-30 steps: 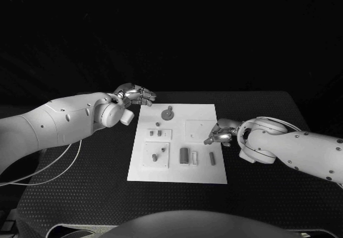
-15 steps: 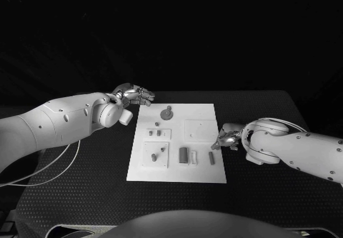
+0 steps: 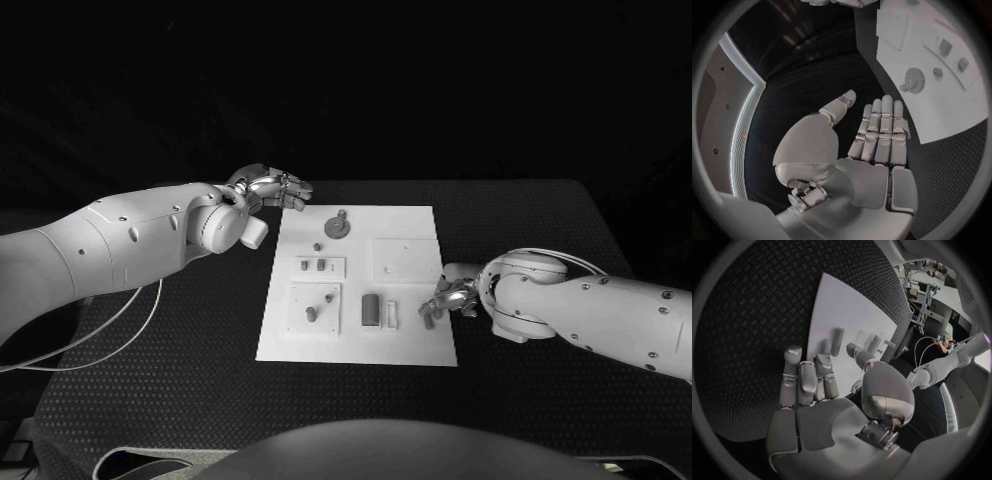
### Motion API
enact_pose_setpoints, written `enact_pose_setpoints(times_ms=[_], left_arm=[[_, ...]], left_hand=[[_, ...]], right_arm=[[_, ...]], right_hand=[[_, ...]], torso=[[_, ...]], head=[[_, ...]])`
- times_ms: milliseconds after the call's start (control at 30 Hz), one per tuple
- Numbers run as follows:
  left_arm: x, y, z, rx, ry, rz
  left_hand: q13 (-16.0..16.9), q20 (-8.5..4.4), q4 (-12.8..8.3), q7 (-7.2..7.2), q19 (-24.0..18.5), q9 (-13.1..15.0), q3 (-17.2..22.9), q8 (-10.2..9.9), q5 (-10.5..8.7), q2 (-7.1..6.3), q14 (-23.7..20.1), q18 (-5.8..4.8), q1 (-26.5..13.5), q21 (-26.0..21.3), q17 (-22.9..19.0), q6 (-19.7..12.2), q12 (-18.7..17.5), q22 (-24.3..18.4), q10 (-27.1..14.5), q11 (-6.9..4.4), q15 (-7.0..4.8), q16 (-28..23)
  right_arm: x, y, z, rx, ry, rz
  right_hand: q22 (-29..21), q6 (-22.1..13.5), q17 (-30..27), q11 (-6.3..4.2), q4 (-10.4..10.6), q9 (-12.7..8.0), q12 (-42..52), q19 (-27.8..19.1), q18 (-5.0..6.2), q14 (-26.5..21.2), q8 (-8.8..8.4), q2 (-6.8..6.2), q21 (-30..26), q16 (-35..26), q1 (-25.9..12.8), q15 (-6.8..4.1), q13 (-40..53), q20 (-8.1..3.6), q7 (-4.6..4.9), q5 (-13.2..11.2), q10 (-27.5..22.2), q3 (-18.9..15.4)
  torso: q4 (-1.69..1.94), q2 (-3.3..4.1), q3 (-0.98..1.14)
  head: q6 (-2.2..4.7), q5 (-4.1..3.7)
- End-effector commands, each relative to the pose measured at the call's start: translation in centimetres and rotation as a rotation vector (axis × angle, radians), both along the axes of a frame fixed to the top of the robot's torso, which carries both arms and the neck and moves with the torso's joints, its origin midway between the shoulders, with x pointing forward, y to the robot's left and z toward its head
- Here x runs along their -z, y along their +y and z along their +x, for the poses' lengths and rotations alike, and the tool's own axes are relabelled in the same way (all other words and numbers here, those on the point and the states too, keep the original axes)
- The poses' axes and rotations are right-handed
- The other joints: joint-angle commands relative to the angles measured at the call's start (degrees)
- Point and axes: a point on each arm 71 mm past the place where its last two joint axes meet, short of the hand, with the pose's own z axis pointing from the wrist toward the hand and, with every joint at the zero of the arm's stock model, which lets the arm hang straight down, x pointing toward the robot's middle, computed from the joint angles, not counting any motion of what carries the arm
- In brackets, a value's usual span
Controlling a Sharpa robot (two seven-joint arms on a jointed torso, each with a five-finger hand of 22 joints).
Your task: Assemble the parts on the task board
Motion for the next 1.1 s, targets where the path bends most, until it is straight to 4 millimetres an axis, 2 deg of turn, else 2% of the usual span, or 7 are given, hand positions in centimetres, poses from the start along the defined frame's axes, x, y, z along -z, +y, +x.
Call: enact_pose_setpoints(times_ms=[33, 233, 400, 600, 633, 800, 1100], left_arm=[[-0.1, -0.3, 0.0, 0.020, 0.001, -0.014], [-0.1, -0.2, 0.0, 0.018, 0.001, -0.014], [-0.1, -0.2, -0.1, 0.020, 0.002, -0.014], [-0.1, -0.3, -0.1, 0.020, 0.003, -0.014], [-0.1, -0.2, -0.1, 0.019, 0.003, -0.014], [-0.1, -0.3, -0.1, 0.021, 0.003, -0.015], [-0.1, -0.2, -0.1, 0.018, 0.002, -0.013]], left_hand=[[-0.07, 0.24, 0.40, 0.06, -0.22, -0.05, -0.02, 0.26, 0.12, -0.03, 0.32, -0.43, -0.65, -0.32, 0.07, -0.32, -0.05, -0.08, -0.03, 0.13, 0.26, -0.20], [-0.07, 0.24, 0.45, 0.06, -0.23, -0.06, -0.03, 0.27, 0.12, -0.02, 0.31, -0.43, -0.70, -0.32, 0.09, -0.33, -0.05, -0.08, -0.04, 0.13, 0.27, -0.23], [-0.08, 0.24, 0.47, 0.06, -0.23, -0.07, -0.04, 0.27, 0.11, -0.01, 0.31, -0.43, -0.72, -0.32, 0.10, -0.33, -0.06, -0.08, -0.04, 0.13, 0.27, -0.24], [-0.08, 0.24, 0.51, 0.05, -0.24, -0.07, -0.04, 0.27, 0.12, 0.00, 0.31, -0.43, -0.74, -0.33, 0.12, -0.33, -0.06, -0.08, -0.04, 0.12, 0.27, -0.27], [-0.08, 0.24, 0.51, 0.05, -0.24, -0.07, -0.03, 0.28, 0.12, 0.01, 0.31, -0.43, -0.74, -0.33, 0.13, -0.33, -0.06, -0.08, -0.03, 0.12, 0.27, -0.27], [-0.08, 0.23, 0.52, 0.05, -0.24, -0.08, -0.03, 0.28, 0.12, 0.03, 0.31, -0.43, -0.74, -0.33, 0.14, -0.33, -0.06, -0.08, -0.03, 0.12, 0.27, -0.29], [-0.09, 0.22, 0.57, 0.05, -0.24, -0.08, -0.02, 0.29, 0.12, 0.07, 0.33, -0.43, -0.76, -0.32, 0.18, -0.32, -0.05, -0.08, -0.02, 0.11, 0.26, -0.31]], right_arm=[[0.6, 0.3, -0.3, -0.039, 0.011, -0.045], [1.3, 0.8, -0.6, -0.071, 0.001, -0.072], [1.7, 1.2, -0.7, -0.079, -0.015, -0.080], [2.0, 1.6, -0.8, -0.109, -0.027, -0.111], [2.1, 1.6, -0.8, -0.112, -0.028, -0.115], [2.4, 1.9, -1.0, -0.135, -0.042, -0.137], [2.7, 2.0, -1.2, -0.145, -0.045, -0.144]], right_hand=[[1.04, 0.40, 0.04, -0.08, 0.37, -0.15, 0.11, -0.28, 0.48, -0.21, 0.15, -0.31, 0.20, -0.01, -0.10, -0.36, -0.02, -0.10, -0.18, -0.01, -0.17, 0.03], [1.09, 0.63, 0.07, -0.20, 0.01, 0.03, 0.12, -0.33, 0.48, -0.22, 0.35, 0.13, 0.32, 0.04, 0.41, -0.42, 0.01, -0.19, -0.27, -0.04, -0.21, 0.15], [1.11, 0.59, 0.15, -0.26, -2.72, 0.33, 0.07, -0.56, 0.48, -0.22, 0.47, 2.13, 0.57, 0.08, 1.61, -0.48, 0.04, -0.20, -0.28, -0.08, -0.31, -0.68], [0.94, 0.57, -0.28, -0.17, -11.55, 0.53, -0.42, -0.54, 0.48, -0.38, 0.42, 6.50, 0.72, 0.00, 6.20, -0.38, -0.38, 0.02, -0.22, 0.01, -0.50, -0.68], [0.93, 0.56, -0.37, -0.17, -12.25, 0.53, -0.51, -0.51, 0.48, -0.41, 0.40, 6.95, 0.72, -0.01, 7.00, -0.36, -0.48, 0.04, -0.24, 0.04, -0.56, -0.45], [1.00, 0.44, -0.50, -0.21, -12.66, 0.61, -0.68, -0.70, 0.48, -0.51, 0.34, 6.97, 0.75, -0.02, 11.05, -0.28, -0.61, 0.22, -0.33, 0.03, -0.65, -0.20], [0.98, 0.47, -0.56, -0.16, -12.45, 0.60, -0.84, -0.75, 0.48, -0.57, 0.32, 6.73, 0.73, -0.04, 11.08, -0.22, -0.77, 0.41, -0.28, -0.01, -0.81, -0.66]], torso=[[-0.02, 0.00, 0.00], [-0.01, 0.00, 0.01], [-0.02, 0.01, 0.01], [-0.03, 0.00, 0.02], [-0.03, 0.00, 0.02], [-0.08, 0.01, 0.01], [-0.04, -0.01, -0.01]], head=[[-0.06, 0.02], [-0.17, 0.12], [-0.22, 0.15], [-0.31, 0.15], [-0.31, 0.15], [-0.32, 0.06], [-0.23, -0.08]])
